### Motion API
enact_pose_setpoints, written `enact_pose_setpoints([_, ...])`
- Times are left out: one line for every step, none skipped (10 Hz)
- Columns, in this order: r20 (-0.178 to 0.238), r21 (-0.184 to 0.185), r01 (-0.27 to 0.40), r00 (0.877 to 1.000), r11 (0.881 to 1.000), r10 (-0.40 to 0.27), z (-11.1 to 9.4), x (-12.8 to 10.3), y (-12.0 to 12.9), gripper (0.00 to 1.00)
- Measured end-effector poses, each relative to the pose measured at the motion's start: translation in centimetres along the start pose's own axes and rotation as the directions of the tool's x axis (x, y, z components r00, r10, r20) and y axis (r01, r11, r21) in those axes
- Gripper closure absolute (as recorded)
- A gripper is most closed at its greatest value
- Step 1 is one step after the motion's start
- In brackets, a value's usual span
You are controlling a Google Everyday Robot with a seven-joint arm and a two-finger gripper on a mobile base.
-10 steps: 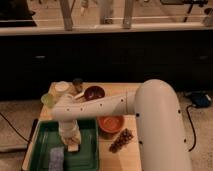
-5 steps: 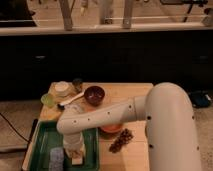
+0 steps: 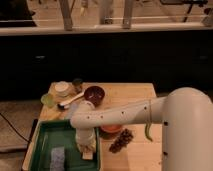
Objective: Wipe tray with eraser
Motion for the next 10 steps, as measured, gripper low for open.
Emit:
enact_pose_setpoints([-0.009, -0.001, -0.004, 1.0, 1.0, 0.004, -0.7, 1.3, -0.2, 1.0])
enact_pose_setpoints([-0.015, -0.003, -0.004, 1.0, 1.0, 0.004, -1.1, 2.1, -0.4, 1.0])
enact_pose_setpoints([-0.021, -0.004, 0.002, 1.0, 1.0, -0.002, -1.5, 2.7, -0.9, 1.0])
enact_pose_setpoints([-0.03, -0.005, 0.027, 0.999, 1.0, -0.027, -2.0, 3.3, -2.5, 1.0])
enact_pose_setpoints([-0.033, -0.009, 0.055, 0.998, 0.998, -0.055, -2.2, 3.4, -4.2, 1.0])
enact_pose_setpoints([-0.034, -0.013, 0.08, 0.996, 0.997, -0.081, -2.3, 3.4, -5.6, 1.0])
enact_pose_setpoints([-0.032, -0.02, 0.123, 0.992, 0.992, -0.124, -2.2, 3.1, -7.6, 1.0])
enact_pose_setpoints([-0.027, -0.024, 0.161, 0.987, 0.987, -0.161, -2.0, 2.7, -9.0, 1.0])
enact_pose_setpoints([-0.021, -0.025, 0.184, 0.983, 0.983, -0.185, -1.7, 2.2, -9.8, 1.0])
enact_pose_setpoints([-0.008, -0.028, 0.21, 0.978, 0.977, -0.211, -1.0, 1.1, -10.2, 1.0])
